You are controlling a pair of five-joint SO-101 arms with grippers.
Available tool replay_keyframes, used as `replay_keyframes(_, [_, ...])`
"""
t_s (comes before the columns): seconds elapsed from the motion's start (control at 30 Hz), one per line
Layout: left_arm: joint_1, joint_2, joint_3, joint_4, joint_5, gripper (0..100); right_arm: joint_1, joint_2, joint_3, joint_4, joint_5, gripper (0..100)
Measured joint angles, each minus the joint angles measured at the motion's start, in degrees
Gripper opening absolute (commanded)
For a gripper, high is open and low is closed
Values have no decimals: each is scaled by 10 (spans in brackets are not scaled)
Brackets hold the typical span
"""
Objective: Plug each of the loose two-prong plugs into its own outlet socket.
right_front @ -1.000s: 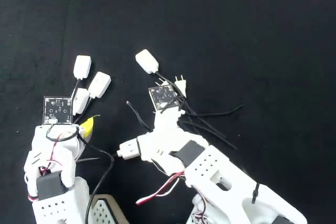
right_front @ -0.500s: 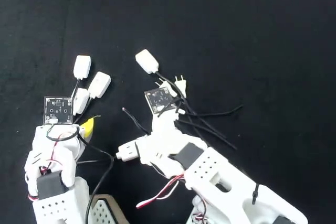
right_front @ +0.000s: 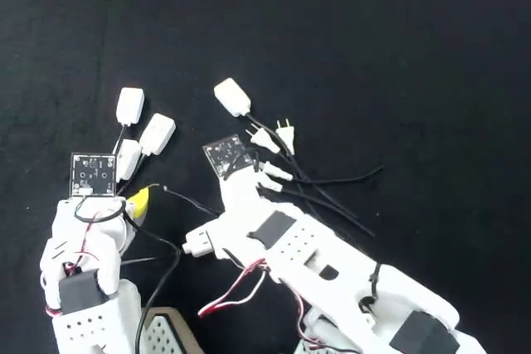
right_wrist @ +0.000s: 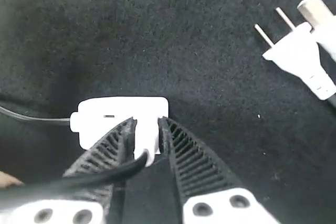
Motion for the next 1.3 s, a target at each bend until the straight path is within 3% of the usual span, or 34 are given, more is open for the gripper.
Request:
replay_keyframes(0.13, [0,0,0,0,0,328,11,0,-23,59,21,11])
replay_keyframes(0.27, [0,0,0,0,0,328,68,-1,-30,108,69,11])
replay_keyframes(0.73, [0,0,0,0,0,328,410,-4,-31,171,297,11])
replay_keyframes(1.3, [0,0,0,0,0,328,674,8,-171,297,451,11])
